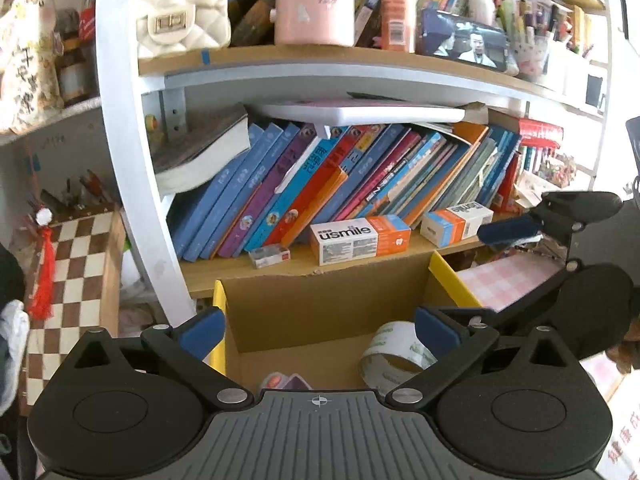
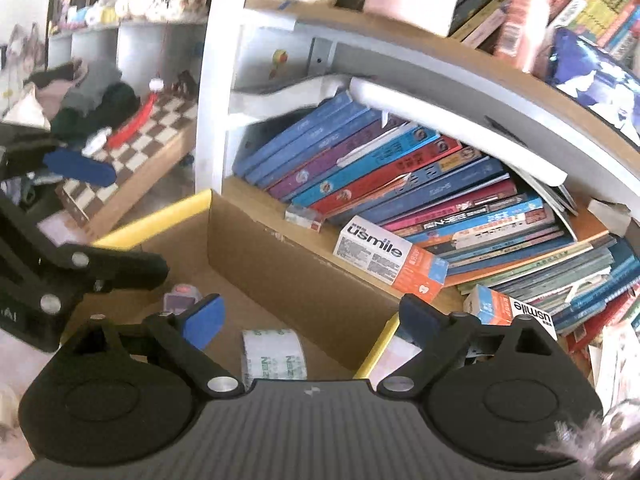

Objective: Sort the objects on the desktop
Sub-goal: 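Open both grippers to drop the car and tape into the box, then withdraw both grippers from the box back over the table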

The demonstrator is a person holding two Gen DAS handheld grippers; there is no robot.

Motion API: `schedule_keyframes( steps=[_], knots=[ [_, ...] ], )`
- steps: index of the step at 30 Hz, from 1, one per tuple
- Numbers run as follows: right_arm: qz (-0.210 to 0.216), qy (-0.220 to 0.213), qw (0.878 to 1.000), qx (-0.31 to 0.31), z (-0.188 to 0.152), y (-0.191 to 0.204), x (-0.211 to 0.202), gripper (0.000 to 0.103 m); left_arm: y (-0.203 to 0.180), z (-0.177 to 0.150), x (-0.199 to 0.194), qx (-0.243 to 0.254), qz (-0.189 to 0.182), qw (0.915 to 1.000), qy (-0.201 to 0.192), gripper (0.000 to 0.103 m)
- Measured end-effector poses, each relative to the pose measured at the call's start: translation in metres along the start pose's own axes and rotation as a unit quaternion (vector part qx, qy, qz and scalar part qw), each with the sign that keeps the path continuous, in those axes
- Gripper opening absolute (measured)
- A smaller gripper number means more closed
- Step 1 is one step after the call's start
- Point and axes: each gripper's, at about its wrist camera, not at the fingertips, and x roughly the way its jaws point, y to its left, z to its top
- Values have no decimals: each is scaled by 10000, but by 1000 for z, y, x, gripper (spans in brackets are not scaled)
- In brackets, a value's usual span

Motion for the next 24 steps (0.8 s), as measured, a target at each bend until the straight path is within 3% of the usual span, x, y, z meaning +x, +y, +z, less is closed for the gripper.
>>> schedule_keyframes(
  steps=[9, 15, 24],
  knots=[
    [41, -128, 9979, 641, -15, 12, -41, 101, 2, -20, -47, -431, 195, 9988, -101, 103],
    [-129, -21, 9970, 768, -33, 31, -67, 101, 6, -40, -75, -606, 388, 9974, -22, 103],
    [-442, 35, 9953, 865, -66, 68, -115, 103, 8, -75, -122, -775, 389, 9961, 156, 103]
  ],
)
